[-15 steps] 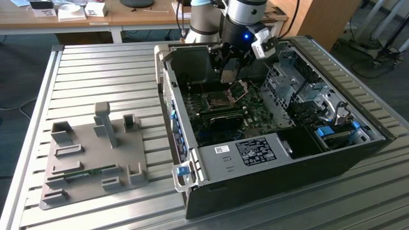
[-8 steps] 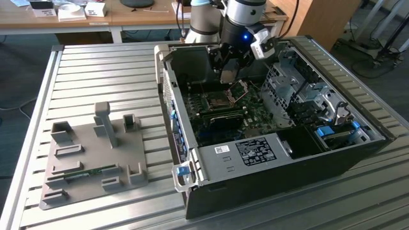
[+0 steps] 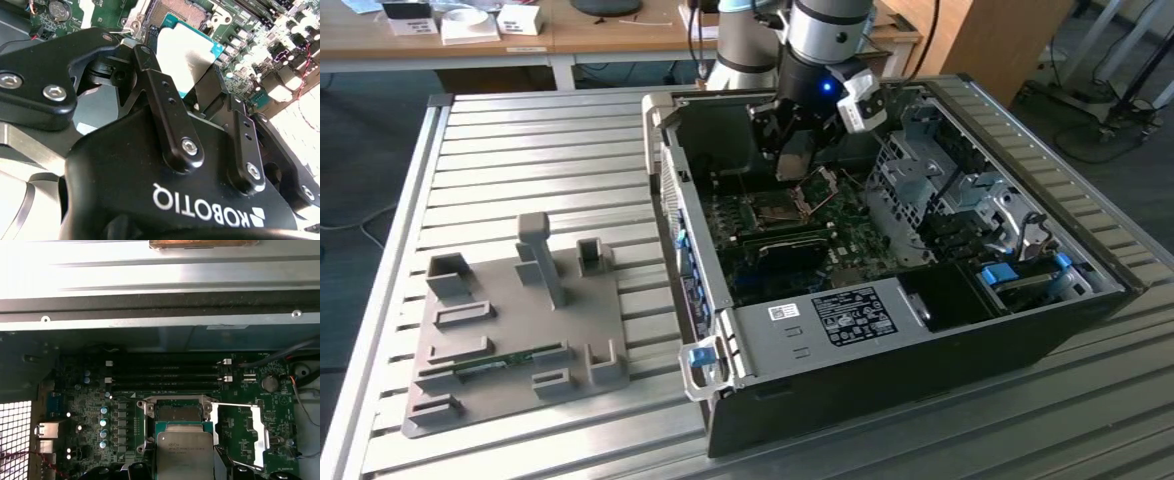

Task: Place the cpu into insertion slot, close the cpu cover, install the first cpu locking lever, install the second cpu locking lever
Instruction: 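Place the cpu into insertion slot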

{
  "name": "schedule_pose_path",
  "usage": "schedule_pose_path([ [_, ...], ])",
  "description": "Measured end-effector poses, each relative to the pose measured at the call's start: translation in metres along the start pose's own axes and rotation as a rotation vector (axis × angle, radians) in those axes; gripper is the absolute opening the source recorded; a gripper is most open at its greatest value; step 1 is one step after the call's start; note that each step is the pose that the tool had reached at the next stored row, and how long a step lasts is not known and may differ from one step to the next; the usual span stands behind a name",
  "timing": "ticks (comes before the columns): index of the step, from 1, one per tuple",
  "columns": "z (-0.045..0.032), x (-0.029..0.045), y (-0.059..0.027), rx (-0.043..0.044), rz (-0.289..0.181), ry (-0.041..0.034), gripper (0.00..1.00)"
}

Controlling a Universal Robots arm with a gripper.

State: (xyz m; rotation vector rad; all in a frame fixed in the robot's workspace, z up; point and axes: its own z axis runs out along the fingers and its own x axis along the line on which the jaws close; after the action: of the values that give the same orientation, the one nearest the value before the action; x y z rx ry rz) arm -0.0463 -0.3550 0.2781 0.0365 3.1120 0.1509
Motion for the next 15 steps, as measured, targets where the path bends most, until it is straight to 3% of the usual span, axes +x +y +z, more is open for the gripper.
schedule_pose_path([
  [15,0.0127,0.0007,-0.0013,0.0000,0.000,0.0000,0.54],
])
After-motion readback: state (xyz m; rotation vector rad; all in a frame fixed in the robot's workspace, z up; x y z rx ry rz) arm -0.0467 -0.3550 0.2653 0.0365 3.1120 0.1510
